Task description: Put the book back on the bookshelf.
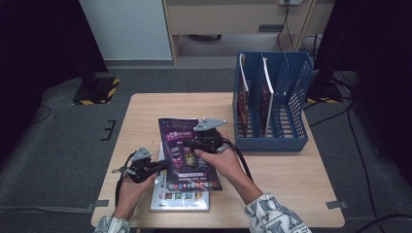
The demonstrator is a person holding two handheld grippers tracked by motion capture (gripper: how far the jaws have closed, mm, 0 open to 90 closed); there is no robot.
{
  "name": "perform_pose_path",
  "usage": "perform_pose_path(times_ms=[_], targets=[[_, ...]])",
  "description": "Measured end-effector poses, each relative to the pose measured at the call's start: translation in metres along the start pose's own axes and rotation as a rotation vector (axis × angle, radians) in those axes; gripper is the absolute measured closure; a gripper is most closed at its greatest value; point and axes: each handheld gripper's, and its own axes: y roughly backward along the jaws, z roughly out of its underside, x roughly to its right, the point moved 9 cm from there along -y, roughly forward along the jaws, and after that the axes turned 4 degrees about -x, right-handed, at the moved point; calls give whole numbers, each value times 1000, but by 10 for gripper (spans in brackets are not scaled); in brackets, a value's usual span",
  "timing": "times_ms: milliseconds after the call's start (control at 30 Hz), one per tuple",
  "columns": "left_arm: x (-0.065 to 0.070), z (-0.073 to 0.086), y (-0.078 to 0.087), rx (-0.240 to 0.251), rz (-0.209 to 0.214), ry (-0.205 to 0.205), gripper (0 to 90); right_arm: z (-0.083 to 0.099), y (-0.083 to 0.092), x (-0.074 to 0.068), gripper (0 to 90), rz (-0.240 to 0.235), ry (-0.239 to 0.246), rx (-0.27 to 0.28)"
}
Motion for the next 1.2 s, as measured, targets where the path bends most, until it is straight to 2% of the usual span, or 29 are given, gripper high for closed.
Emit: perform_pose_path(times_ms=[100, 133, 233, 333, 400, 500, 533, 600, 733, 833, 933, 967, 1000, 1200], targets=[[0, 0, 0, 3, 0, -1, 801, 0, 0, 1, 723, 10, 1, -5], [0, -1, 0, 7, 1, -4, 801, 1, 1, 3, 811, 25, 5, -11], [0, -1, 1, 17, 7, 2, 799, -1, 3, 5, 823, 39, 8, 2], [-1, -1, 0, 27, 14, 18, 761, -2, 4, 4, 831, 40, 4, 19], [0, -2, -1, 44, 25, 32, 694, -4, 6, 1, 836, 27, 12, 53], [2, -5, -2, 76, 18, 10, 607, -8, 9, -1, 838, 18, 19, 88], [2, -6, -2, 79, 27, 16, 593, -9, 10, -2, 838, 13, 16, 101], [2, -4, -4, 64, 29, 22, 541, -13, 14, -2, 839, 3, 9, 142], [1, -1, -9, 37, 26, 8, 512, -23, 22, -3, 841, -32, -7, 218], [1, -1, -8, 30, 27, -1, 560, -24, 23, -6, 840, -50, 4, 232], [0, -1, -6, 35, 40, 19, 646, -23, 23, -7, 841, -50, 11, 229], [-2, -1, -4, 39, 48, 36, 646, -23, 22, -7, 840, -50, 10, 231], [-2, -1, -2, 39, 54, 48, 710, -22, 22, -7, 838, -48, 14, 226], [-2, -2, 0, 38, 48, 42, 757, -23, 23, -6, 788, -56, 15, 229]])
